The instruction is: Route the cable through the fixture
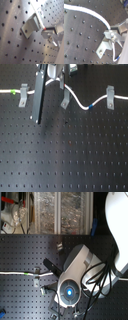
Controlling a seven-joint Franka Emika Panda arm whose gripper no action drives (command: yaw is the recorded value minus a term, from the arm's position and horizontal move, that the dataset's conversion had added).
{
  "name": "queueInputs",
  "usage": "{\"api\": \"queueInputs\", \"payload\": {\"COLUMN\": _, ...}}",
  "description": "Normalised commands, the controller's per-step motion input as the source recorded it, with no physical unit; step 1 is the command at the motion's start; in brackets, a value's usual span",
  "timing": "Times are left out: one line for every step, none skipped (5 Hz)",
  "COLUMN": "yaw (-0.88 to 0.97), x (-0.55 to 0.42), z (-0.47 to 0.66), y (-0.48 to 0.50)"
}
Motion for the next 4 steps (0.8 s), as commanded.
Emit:
{"api": "queueInputs", "payload": {"yaw": -0.01, "x": -0.344, "z": 0.34, "y": -0.084}}
{"api": "queueInputs", "payload": {"yaw": 0.0, "x": -0.022, "z": 0.0, "y": -0.044}}
{"api": "queueInputs", "payload": {"yaw": 0.0, "x": -0.063, "z": 0.18, "y": -0.029}}
{"api": "queueInputs", "payload": {"yaw": -0.23, "x": -0.251, "z": 0.35, "y": -0.321}}
